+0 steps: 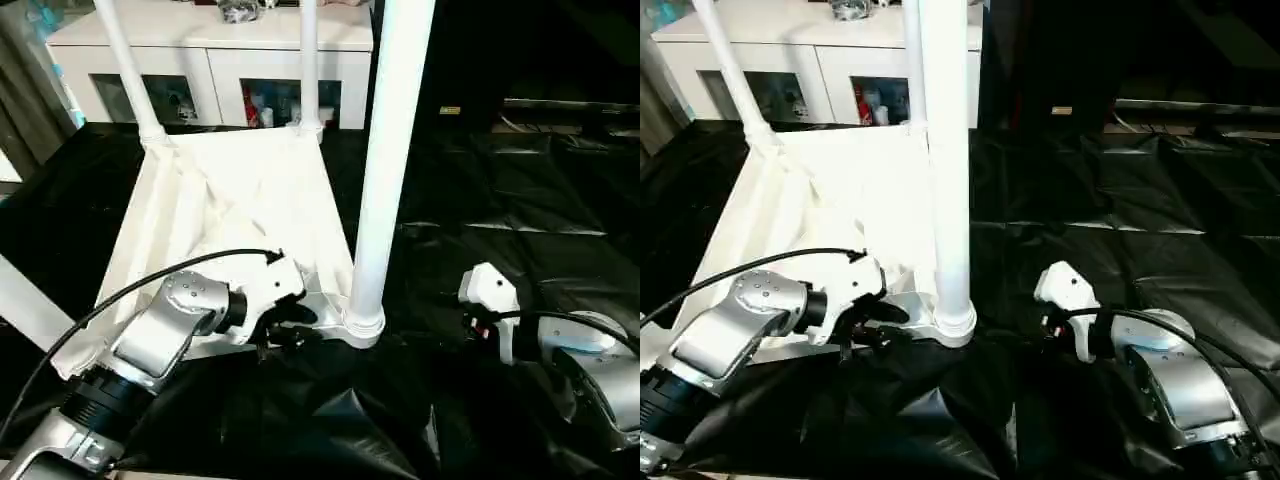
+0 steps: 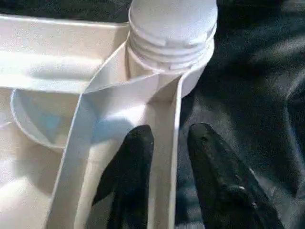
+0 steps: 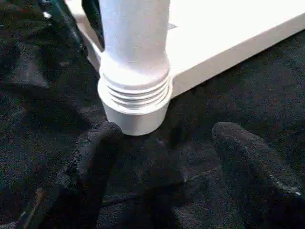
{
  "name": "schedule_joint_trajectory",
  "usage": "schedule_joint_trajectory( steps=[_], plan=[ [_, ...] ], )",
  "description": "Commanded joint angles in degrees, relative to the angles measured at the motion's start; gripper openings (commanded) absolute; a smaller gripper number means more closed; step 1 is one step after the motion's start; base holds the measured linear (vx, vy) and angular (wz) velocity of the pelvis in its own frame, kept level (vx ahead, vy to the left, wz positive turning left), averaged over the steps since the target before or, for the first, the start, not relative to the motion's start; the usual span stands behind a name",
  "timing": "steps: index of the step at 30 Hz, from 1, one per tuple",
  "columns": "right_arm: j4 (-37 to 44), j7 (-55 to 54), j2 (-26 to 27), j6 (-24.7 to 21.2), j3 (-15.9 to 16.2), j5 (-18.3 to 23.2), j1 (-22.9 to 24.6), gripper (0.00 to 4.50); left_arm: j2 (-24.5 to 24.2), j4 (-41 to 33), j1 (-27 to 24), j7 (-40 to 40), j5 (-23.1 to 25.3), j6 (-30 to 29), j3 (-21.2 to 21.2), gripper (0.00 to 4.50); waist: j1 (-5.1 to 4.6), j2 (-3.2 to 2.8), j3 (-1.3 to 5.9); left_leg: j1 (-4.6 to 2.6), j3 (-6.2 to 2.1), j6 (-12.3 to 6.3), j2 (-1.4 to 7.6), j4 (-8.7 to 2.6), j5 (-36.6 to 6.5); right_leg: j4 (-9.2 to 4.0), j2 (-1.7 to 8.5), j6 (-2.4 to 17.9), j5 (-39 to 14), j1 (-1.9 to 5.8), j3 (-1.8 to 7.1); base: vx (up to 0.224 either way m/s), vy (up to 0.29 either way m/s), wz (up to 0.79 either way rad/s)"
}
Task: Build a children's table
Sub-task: Rotate leg to tighten
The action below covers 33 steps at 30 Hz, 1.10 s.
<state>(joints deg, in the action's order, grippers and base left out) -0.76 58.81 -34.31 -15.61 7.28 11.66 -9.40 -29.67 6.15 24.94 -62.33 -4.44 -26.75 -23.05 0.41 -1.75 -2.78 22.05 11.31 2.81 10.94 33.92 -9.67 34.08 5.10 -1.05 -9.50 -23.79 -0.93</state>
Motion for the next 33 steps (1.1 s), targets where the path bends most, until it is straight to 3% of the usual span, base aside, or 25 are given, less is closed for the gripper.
schedule_joint_trajectory(
  steps=[1,8,13,18,19,20,23,24,27,33],
  plan=[
    [0.0,0.6,-0.5,0.3,0.3,0.2,-1.3,3.51,-0.7,-0.3,-0.2,-0.6,1.0,0.5,-0.7,1.1,0.37,0.75,3.41,-1.02,-1.13,-1.41,1.37,-4.19,-20.7,-4.98,1.58,8.9,-24.0,1.82,0.73,0.0,0.0,0.0],
    [-0.4,1.1,-0.5,0.6,0.6,0.2,-1.8,3.51,-1.1,1.3,-0.1,-0.9,1.1,1.8,-0.2,0.54,0.55,0.59,3.59,-1.02,-0.93,-1.9,1.42,-4.07,-18.4,-4.44,1.55,11.0,-18.9,2.15,0.8,0.0,0.0,0.0],
    [-0.6,1.3,-0.6,0.7,0.6,0.1,-1.9,3.51,-2.2,3.1,0.1,-1.5,1.5,3.2,-0.3,0.06,0.66,0.7,3.51,-1.0,-0.96,-1.77,1.34,-4.07,-19.2,-4.54,1.61,10.6,-20.6,2.18,0.75,0.0,0.0,0.0],
    [-1.1,1.8,-0.4,0.6,0.5,0.5,-2.0,3.51,-2.4,4.0,-0.4,-2.2,1.7,4.8,0.0,0.06,0.21,0.79,3.39,-0.98,-1.11,-1.24,1.35,-4.18,-20.6,-4.78,1.68,9.4,-24.0,2.08,0.69,0.0,0.0,0.0],
    [-1.2,2.4,-0.1,-0.7,0.1,1.8,-2.1,3.67,-1.6,4.7,-0.5,-2.2,0.9,6.6,0.7,0.02,0.19,0.81,3.38,-1.0,-1.09,-1.31,1.3,-4.13,-20.7,-4.87,1.66,9.4,-24.2,2.03,0.69,0.0,0.0,0.0],
    [-1.1,2.6,0.1,-1.2,-0.1,2.4,-2.2,3.67,-0.8,5.3,-0.5,-2.0,0.2,7.7,1.5,0.02,0.14,1.34,3.39,-1.05,-0.98,-1.48,1.3,-4.03,-20.9,-5.02,1.61,9.2,-24.7,1.93,0.71,0.0,0.0,0.0],
    [-1.1,3.4,0.7,-2.1,-0.5,3.9,-2.6,3.87,1.7,8.2,0.4,-2.3,-1.5,12.0,2.6,0.0,0.46,1.0,3.44,-1.21,-1.0,-1.54,1.34,-3.97,-20.8,-5.05,1.68,9.3,-25.2,1.76,0.73,0.0,0.0,0.0],
    [-1.2,3.5,1.1,-2.0,-0.5,4.1,-2.9,3.94,3.1,9.6,0.8,-2.6,-2.5,13.4,3.2,0.0,0.45,1.32,3.46,-1.01,-1.01,-1.62,1.36,-3.99,-20.4,-4.9,1.68,9.3,-24.6,1.87,0.71,0.0,0.0,0.0],
    [-2.1,3.1,1.9,-1.5,-0.1,3.7,-3.7,4.22,5.4,11.6,1.5,-3.1,-4.3,14.4,3.9,0.0,0.5,1.28,3.49,-1.06,-1.02,-1.48,1.4,-4.02,-20.6,-4.87,1.73,9.5,-24.2,1.77,0.68,0.0,0.0,0.0],
    [-8.8,0.2,5.1,2.5,1.9,0.3,-8.4,4.47,7.1,18.5,3.6,-5.0,-1.0,17.9,1.0,0.0,0.53,1.44,3.37,-1.28,-0.83,-1.51,1.21,-3.8,-20.6,-5.26,1.86,9.0,-26.9,1.42,0.72,0.0,0.0,0.0]
  ],
)
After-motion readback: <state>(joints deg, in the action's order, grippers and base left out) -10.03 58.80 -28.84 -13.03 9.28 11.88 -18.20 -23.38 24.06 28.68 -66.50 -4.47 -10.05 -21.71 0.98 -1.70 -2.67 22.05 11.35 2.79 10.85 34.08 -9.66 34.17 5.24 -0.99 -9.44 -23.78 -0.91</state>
